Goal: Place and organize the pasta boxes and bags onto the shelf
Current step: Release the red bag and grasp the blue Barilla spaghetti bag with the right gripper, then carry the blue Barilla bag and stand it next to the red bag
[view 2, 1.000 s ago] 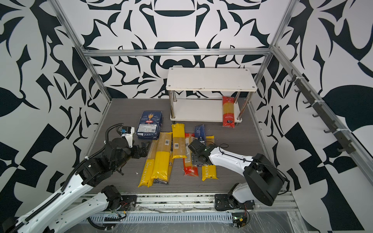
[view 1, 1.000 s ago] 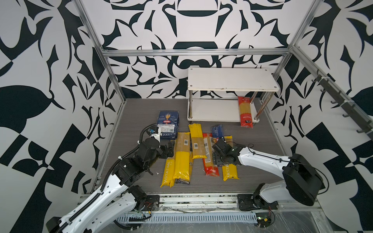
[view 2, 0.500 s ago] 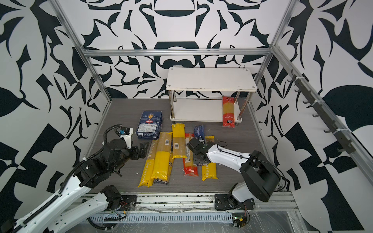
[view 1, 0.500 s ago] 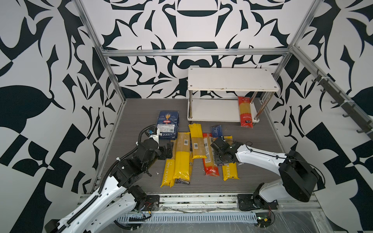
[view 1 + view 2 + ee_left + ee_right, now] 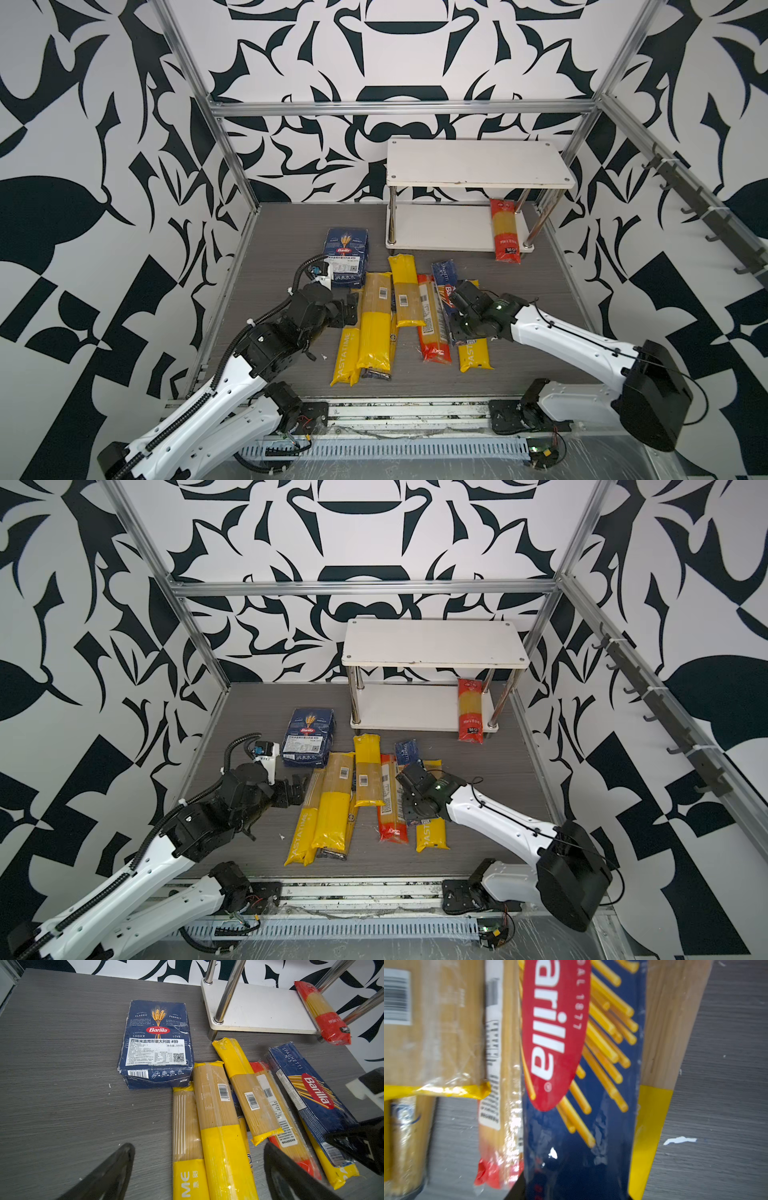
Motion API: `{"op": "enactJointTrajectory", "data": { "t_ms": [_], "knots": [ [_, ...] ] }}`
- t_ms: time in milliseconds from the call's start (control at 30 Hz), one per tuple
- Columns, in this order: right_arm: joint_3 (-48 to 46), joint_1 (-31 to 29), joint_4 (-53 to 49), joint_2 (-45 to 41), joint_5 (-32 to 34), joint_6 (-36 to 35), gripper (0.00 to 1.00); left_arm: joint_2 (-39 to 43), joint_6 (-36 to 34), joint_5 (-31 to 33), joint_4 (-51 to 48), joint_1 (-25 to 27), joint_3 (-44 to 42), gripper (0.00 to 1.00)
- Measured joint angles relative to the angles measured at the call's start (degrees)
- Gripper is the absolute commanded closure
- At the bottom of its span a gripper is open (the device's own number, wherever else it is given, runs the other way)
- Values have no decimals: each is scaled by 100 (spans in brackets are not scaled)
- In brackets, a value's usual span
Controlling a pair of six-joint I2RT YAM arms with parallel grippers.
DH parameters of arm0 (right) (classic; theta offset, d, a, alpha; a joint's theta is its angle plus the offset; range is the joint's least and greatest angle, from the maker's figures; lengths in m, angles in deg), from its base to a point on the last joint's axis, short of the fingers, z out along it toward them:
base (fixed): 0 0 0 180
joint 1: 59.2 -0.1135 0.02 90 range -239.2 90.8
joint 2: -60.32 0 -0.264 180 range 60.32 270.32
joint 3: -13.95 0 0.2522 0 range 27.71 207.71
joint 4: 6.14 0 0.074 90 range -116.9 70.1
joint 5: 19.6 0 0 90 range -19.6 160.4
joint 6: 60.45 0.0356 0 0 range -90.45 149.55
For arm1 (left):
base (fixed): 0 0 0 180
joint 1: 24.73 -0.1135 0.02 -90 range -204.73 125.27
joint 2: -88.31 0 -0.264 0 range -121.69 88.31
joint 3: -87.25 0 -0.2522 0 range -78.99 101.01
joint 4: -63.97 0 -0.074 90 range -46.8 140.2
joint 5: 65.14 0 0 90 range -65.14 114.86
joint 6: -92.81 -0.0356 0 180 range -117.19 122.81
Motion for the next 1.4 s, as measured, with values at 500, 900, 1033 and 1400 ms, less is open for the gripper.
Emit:
{"op": "enactJointTrajectory", "data": {
  "t_ms": [500, 900, 1033, 1400],
  "knots": [
    [682, 1143, -509, -509, -20, -645, 100, -361, -11, -4, 236, 0, 136, 1],
    [1902, 2802, 50, 1464, -260, -1388, 100, -1167, -245, -9, 623, 0, 507, 1],
    [2669, 3027, 223, 2441, -278, -1589, 100, -1451, -363, -26, 848, 0, 586, 1],
    [4616, 3611, 529, 4323, -673, -1832, 100, -2269, -608, -393, 1204, -105, 933, 1]
  ]
}}
